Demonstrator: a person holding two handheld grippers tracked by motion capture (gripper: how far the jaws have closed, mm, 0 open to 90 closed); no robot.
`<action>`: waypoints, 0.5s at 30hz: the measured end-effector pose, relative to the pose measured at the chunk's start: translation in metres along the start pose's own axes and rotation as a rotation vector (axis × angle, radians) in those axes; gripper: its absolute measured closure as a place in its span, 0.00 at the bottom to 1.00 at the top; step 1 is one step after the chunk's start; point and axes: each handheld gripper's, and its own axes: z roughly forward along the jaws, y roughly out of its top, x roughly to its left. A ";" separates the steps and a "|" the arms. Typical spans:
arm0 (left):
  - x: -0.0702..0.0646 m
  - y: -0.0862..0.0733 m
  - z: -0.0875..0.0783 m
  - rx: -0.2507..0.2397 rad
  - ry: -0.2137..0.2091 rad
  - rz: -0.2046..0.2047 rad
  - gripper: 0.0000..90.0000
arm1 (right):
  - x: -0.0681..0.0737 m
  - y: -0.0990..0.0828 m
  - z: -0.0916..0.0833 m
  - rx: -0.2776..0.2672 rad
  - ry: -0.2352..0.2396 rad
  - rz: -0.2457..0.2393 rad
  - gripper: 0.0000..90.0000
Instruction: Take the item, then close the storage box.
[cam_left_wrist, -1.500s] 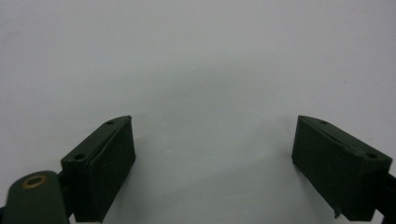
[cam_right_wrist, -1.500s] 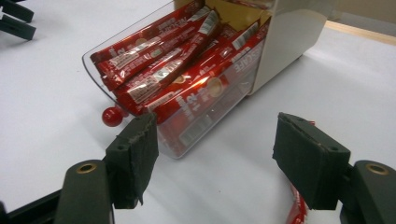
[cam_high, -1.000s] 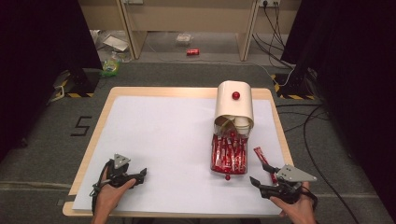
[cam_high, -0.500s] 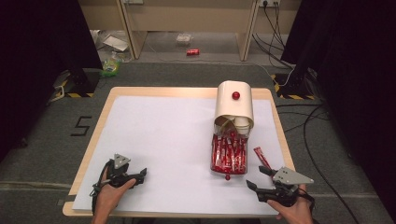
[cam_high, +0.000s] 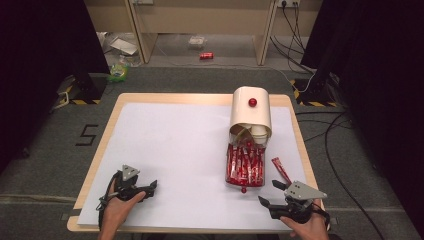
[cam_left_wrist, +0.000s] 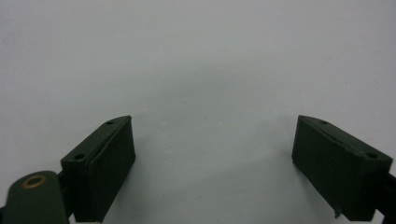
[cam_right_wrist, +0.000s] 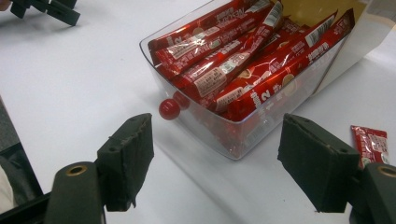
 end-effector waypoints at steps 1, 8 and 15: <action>0.000 0.000 0.000 0.000 0.000 0.000 0.14 | 0.000 0.000 0.001 0.002 0.000 -0.001 0.30; 0.000 0.000 0.000 0.000 0.000 0.000 0.14 | -0.001 -0.001 0.006 0.010 -0.015 -0.004 0.30; 0.000 0.000 0.000 0.000 0.000 0.001 0.14 | -0.004 -0.001 0.014 0.031 -0.063 -0.014 0.30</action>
